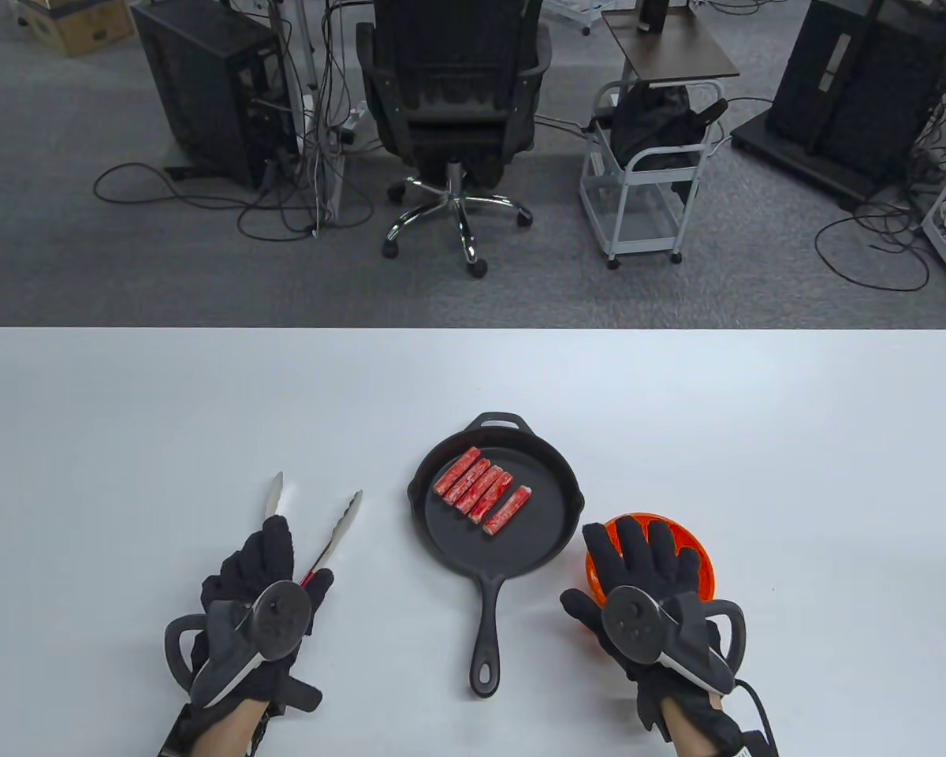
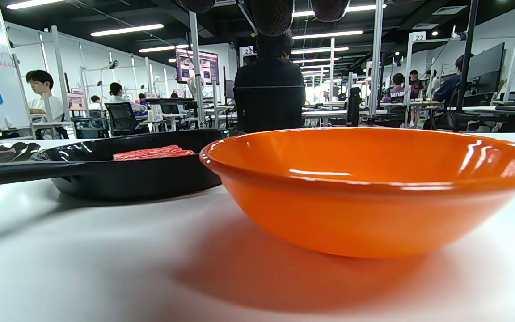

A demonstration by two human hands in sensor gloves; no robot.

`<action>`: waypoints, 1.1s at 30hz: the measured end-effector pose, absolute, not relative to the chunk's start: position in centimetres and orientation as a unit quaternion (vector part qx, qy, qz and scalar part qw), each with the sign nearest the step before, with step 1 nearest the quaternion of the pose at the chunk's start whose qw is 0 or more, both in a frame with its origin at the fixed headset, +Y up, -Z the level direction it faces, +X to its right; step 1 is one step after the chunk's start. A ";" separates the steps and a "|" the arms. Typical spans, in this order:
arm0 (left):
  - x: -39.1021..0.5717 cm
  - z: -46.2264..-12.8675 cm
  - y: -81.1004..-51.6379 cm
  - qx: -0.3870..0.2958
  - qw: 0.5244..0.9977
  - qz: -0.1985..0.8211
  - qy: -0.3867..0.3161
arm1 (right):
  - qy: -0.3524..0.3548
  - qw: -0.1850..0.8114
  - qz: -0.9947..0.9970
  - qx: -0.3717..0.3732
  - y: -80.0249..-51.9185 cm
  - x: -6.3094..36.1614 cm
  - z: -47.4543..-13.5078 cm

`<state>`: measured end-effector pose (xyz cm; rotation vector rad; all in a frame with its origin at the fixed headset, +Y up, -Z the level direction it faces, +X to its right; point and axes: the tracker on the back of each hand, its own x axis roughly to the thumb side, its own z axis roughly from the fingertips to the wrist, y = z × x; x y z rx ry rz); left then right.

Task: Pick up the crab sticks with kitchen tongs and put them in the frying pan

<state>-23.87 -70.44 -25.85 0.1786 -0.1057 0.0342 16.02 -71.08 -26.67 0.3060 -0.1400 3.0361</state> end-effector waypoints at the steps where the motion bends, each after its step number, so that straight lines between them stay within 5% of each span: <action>1: -23.5 -25.8 -70.4 0.098 0.992 0.013 -0.080 | -0.044 0.043 0.993 0.101 -71.1 16.0 -26.7; 9: -21.6 -25.9 -71.3 0.072 0.977 -0.004 -0.200 | -0.033 0.042 0.993 0.101 -71.3 16.0 -26.7; 33: -21.3 -26.3 -72.2 0.047 0.977 -0.013 -0.208 | -0.018 0.041 0.994 0.104 -71.3 15.6 -26.6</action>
